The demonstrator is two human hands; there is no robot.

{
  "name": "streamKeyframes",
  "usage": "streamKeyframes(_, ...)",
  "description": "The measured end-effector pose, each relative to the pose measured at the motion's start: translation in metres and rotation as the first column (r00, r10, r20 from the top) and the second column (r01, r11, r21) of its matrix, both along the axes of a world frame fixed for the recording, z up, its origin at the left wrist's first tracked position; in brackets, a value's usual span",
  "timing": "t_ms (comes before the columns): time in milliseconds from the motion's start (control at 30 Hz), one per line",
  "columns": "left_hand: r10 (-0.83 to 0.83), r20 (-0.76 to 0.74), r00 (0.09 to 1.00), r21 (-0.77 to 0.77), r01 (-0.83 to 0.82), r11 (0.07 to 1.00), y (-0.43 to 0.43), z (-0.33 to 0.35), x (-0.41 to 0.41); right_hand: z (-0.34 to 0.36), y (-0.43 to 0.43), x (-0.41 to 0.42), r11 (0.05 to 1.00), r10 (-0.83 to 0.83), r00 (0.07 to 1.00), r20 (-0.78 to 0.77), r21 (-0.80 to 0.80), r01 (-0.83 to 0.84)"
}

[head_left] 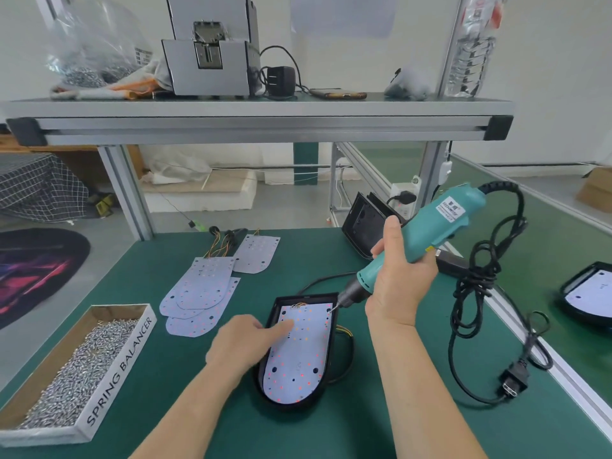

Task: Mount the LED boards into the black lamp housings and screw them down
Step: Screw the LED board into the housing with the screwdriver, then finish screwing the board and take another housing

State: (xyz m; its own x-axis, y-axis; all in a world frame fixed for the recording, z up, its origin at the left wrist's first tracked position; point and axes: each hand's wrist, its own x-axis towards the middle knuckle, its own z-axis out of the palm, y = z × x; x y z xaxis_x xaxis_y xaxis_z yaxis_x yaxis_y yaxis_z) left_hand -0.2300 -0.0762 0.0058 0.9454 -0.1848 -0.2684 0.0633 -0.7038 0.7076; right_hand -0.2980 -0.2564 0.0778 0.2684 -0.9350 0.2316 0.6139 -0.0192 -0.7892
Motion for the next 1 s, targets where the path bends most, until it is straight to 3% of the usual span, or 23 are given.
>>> streamKeyframes(133, -0.065, -0.098, 0.993, 0.053, 0.071, 0.996, -0.02, 0.001, 0.003, -0.015, -0.004, 0.012, 0.995, -0.013, 0.994, -0.105, -0.097, 0.003)
streamKeyframes(267, -0.11, -0.206, 0.972, -0.091, 0.093, 0.991, -0.035, -0.001, 0.004, -0.027, -0.009, 0.02, 0.979, -0.062, 0.974, -0.22, -0.201, 0.017)
streamKeyframes(400, -0.093, -0.224, 0.97, -0.126, 0.066, 0.99, -0.041, -0.008, 0.004, -0.035, -0.014, 0.024, 0.955, -0.11, 0.955, -0.277, -0.296, 0.024)
streamKeyframes(1000, -0.084, -0.233, 0.969, -0.137, 0.053, 0.989, -0.041, -0.007, 0.003, -0.046, -0.02, 0.027, 0.961, -0.102, 0.95, -0.296, -0.278, 0.017)
